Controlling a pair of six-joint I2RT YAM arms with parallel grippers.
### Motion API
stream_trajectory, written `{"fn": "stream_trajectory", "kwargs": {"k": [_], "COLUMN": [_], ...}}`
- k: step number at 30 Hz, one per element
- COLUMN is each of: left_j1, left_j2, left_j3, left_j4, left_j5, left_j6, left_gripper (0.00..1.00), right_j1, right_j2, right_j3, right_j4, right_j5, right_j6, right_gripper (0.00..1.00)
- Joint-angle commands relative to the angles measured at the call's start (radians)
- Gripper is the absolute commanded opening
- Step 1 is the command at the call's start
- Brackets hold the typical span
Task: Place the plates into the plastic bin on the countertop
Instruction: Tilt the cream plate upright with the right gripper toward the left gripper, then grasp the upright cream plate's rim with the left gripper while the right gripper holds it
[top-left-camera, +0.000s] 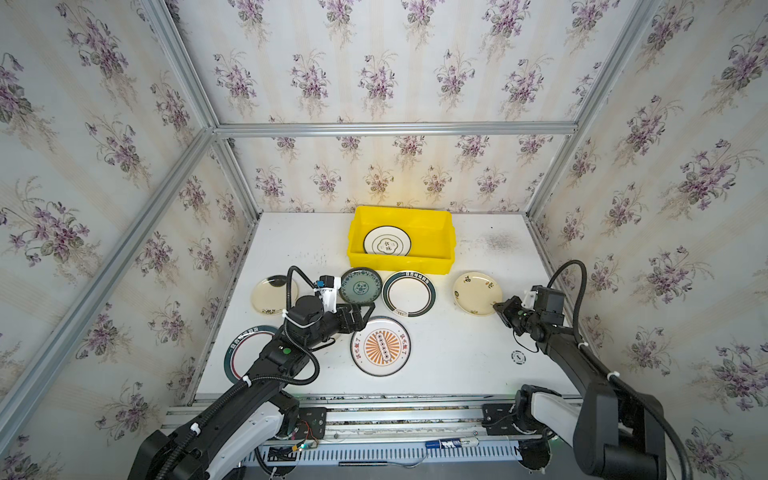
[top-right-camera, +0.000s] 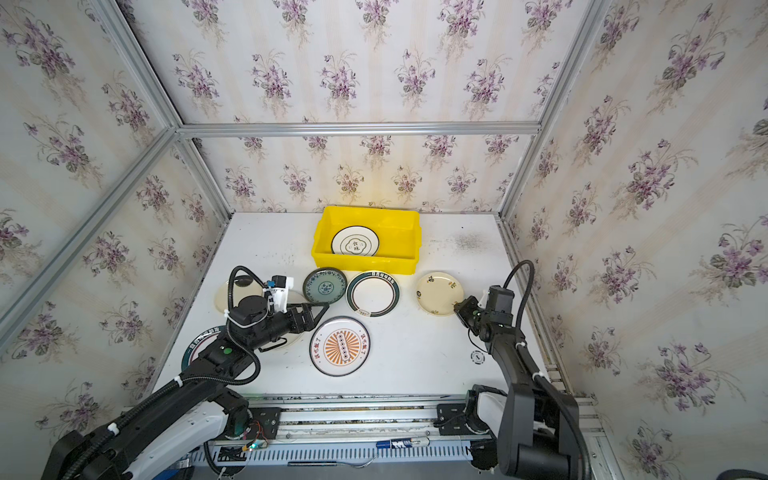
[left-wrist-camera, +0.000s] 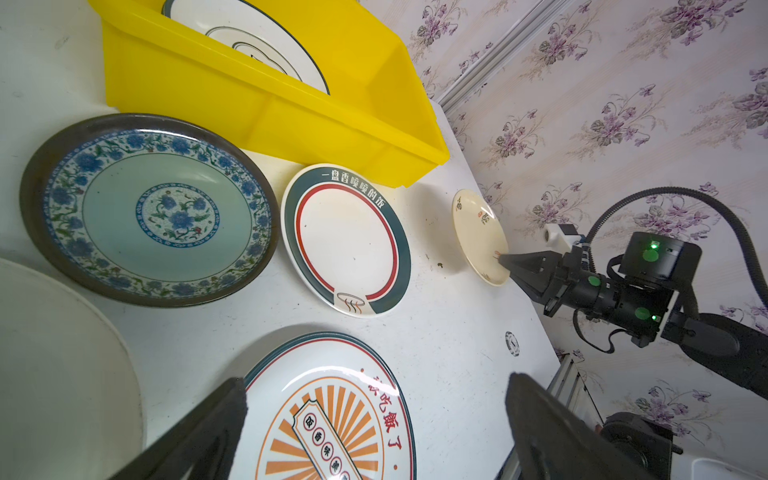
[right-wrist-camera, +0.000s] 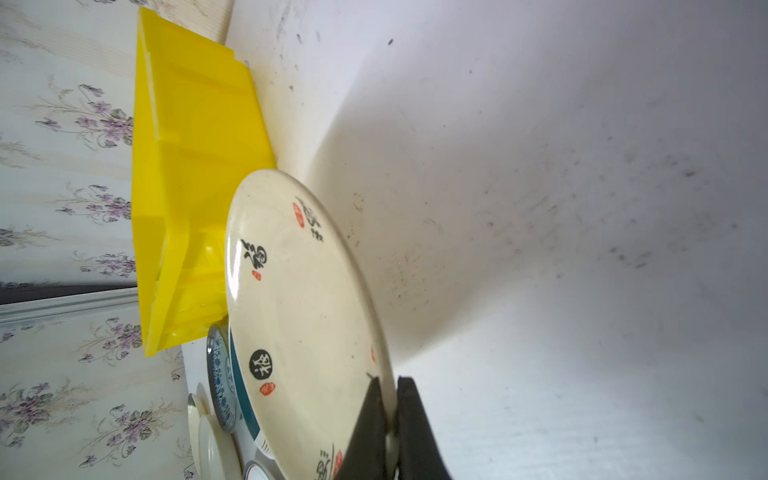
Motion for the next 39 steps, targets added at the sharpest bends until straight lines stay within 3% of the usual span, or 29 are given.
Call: {"fn": "stream_trajectory", "kwargs": {"k": [1, 6, 9, 21, 30, 35, 39], "left_j1": [0.002, 0.002, 0.002, 0.002, -0.002, -0.015, -0.027], "left_j2": [0.006, 0.036, 0.047, 0.069, 0.100, 0.146, 0.202], "left_j3": [0.003, 0.014, 0.019, 0.032, 0.038, 0.056, 0.070], "left_j4": [0.040, 0.051, 0.054, 0.078, 0.128, 0.164, 0.201], "left_j5": [0.014, 0.016, 0.045, 0.058, 0.090, 0.133, 0.157], "left_j6": [-0.001, -0.006, -0.007, -0.025, -0.077, -0.093, -0.108], "left_gripper": [0.99, 0.99, 0.99, 0.99, 0.99, 0.99, 0.93], "right_j1": [0.008, 0.043, 0.112, 0.392, 0.479, 0.516, 0.569], "right_j2": [-0.085, -0.169, -0.182, -0.089, -0.070, -0.036, -0.001], "right_j3": [0.017, 0.085, 0.135, 0.237, 0.165, 0.038, 0.021], "right_j4": [-0.094, -0.184, -0.232, -0.137, 0.002, 0.233, 0.293], "right_j5": [-0.033, -0.077, -0.024, 0.064, 0.075, 0.053, 0.072], "right_j6": [0.002, -0.019, -0.040, -0.022, 0.012, 0.108, 0.127], "right_gripper": [0.00, 0.00, 0.00, 0.00, 0.00, 0.00, 0.00]}}
